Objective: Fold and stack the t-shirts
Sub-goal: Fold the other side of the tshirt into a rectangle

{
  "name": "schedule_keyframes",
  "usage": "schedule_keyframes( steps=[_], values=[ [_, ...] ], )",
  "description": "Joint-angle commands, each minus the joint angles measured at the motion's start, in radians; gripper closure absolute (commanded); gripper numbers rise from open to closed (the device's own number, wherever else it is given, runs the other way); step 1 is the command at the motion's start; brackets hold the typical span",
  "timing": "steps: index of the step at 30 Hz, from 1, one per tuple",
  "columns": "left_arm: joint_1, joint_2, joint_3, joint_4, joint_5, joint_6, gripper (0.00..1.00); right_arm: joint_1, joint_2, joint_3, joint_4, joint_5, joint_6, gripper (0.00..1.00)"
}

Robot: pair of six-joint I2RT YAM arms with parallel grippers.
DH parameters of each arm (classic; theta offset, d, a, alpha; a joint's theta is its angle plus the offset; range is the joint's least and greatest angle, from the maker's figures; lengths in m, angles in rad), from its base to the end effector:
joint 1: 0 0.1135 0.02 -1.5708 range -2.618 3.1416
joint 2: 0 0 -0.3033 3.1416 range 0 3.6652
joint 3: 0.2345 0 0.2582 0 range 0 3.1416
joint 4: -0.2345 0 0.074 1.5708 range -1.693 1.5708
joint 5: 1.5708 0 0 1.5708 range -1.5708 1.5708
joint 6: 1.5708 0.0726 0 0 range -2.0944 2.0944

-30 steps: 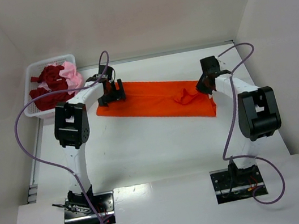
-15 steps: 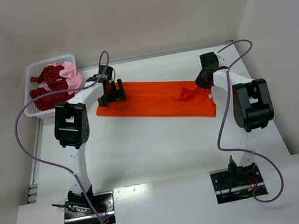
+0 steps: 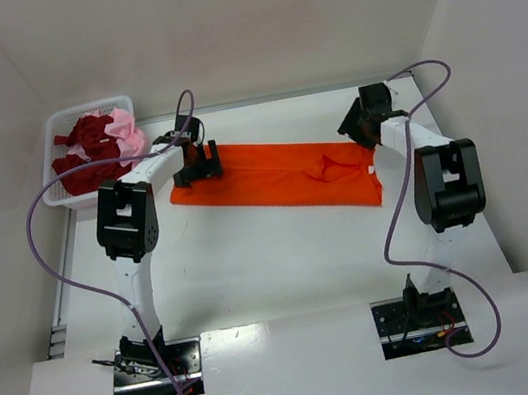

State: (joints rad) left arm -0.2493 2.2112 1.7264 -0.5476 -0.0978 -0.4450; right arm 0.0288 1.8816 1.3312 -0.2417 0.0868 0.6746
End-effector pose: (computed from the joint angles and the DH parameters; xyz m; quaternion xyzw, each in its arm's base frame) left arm 0.5119 -0.1230 0.1672 -0.1070 0.9570 -0.0461 0.2658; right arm 0.4609 0.0070 0.2179 0.3089 0.8713 0.0930 0.3698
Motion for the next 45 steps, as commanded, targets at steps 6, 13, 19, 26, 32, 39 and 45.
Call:
schedule_keyframes(
  steps=[6,13,19,26,32,39,45],
  values=[
    [-0.001,0.073,-0.027,0.006,0.033,0.009,0.0,0.034,-0.271,-0.127,0.01,-0.176,-0.043,0.34],
    [-0.001,0.073,-0.027,0.006,0.043,0.009,0.0,0.143,-0.25,-0.188,0.041,-0.174,-0.009,0.4],
    [-0.001,0.073,-0.027,0.006,0.043,0.009,0.0,0.184,-0.142,-0.156,0.029,-0.137,0.0,0.47],
    [-0.001,0.073,-0.027,0.006,0.043,0.009,0.0,0.184,-0.075,-0.136,-0.004,-0.116,0.0,0.49],
    [-0.001,0.082,-0.027,0.006,0.043,0.009,0.0,0.184,-0.053,-0.125,0.022,-0.116,0.0,0.6],
    [-0.001,0.082,-0.027,0.006,0.043,0.009,0.0,0.184,0.014,-0.052,0.022,-0.116,0.01,0.87],
    [-0.001,0.082,-0.027,0.006,0.043,0.009,0.0,0.184,0.076,0.049,0.013,-0.096,-0.013,0.91]
  ],
)
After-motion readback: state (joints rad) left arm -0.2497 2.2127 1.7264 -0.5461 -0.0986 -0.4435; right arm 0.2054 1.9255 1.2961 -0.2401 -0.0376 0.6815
